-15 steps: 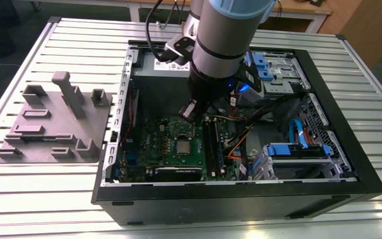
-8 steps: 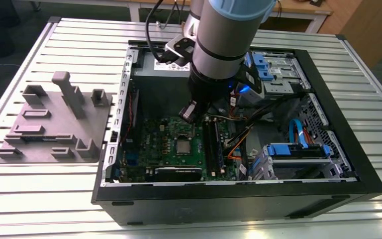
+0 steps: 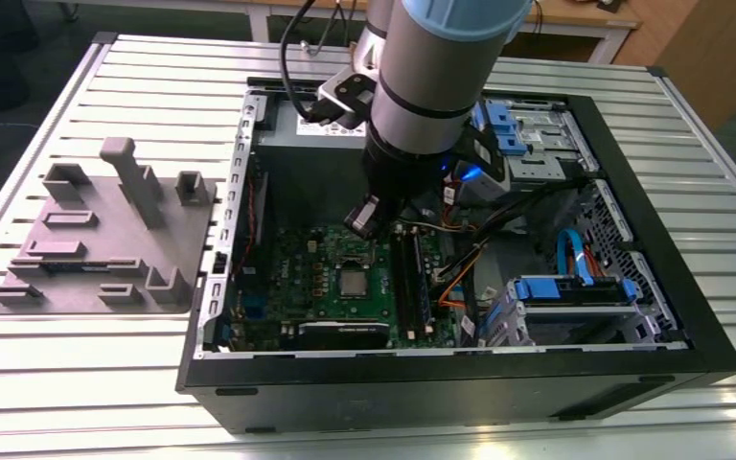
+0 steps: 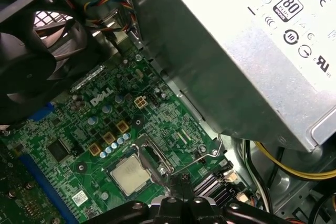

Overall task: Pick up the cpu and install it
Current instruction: 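Close the cpu cover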

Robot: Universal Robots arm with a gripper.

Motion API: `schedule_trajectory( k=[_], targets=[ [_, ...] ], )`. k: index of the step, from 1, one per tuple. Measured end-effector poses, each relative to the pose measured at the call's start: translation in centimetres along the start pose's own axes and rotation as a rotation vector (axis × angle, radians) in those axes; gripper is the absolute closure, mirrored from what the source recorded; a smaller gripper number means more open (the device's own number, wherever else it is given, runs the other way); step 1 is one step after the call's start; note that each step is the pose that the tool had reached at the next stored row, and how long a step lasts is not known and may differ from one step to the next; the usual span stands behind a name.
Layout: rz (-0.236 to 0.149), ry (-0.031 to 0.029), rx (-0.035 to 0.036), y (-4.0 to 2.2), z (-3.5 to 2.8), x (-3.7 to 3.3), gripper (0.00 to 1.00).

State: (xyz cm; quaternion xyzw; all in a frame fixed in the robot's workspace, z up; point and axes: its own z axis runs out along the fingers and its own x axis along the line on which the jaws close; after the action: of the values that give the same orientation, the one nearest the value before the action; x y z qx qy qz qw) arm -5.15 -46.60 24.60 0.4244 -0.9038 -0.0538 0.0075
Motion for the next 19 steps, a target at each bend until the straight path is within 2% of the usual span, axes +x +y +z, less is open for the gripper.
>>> schedule_trajectory(
  k=[14, 19],
  targets=[
    [0.000, 0.0004, 0.0003, -0.34, 0.08, 0.43, 0.90],
    [-0.001, 0.0005, 0.0003, -0.19, 0.16, 1.48, 0.90]
  ],
)
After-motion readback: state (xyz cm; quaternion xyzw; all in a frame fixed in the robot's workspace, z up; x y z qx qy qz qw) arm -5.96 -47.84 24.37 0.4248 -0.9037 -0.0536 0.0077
